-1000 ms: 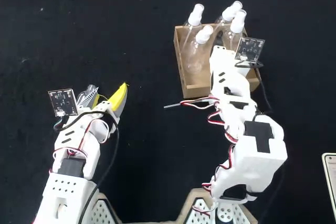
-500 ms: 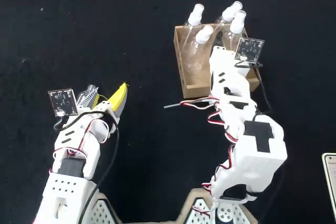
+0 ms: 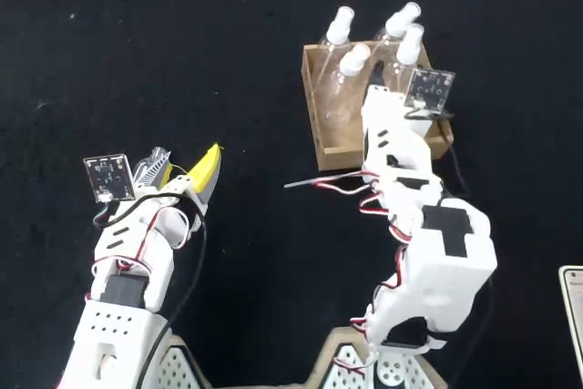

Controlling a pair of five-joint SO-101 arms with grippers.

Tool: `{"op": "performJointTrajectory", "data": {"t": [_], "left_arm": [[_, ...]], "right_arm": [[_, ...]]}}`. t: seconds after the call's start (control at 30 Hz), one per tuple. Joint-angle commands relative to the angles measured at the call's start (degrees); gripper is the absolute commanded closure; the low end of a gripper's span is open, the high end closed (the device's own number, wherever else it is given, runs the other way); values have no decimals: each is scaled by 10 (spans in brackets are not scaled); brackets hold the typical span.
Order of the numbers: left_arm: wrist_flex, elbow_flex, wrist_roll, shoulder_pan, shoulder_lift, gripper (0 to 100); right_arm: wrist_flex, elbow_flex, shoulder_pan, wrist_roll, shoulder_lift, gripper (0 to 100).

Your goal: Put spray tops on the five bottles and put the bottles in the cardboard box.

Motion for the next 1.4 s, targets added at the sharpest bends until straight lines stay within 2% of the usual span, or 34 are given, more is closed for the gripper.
{"op": "performJointTrajectory", "data": {"t": [0.0, 0.63, 0.87, 1.07, 1.37], "left_arm": [[-13, 13, -5, 7, -7, 729], [-13, 13, -5, 7, -7, 729], [-13, 13, -5, 7, -7, 729], [-13, 13, -5, 7, -7, 729], [-13, 13, -5, 7, -7, 729]], "right_arm": [[-9, -7, -10, 4, 0, 825], [-8, -9, -28, 4, 1, 818], [-4, -7, -29, 4, 1, 668], [-8, -6, -29, 4, 0, 698], [-5, 35, -29, 2, -49, 693]]}}
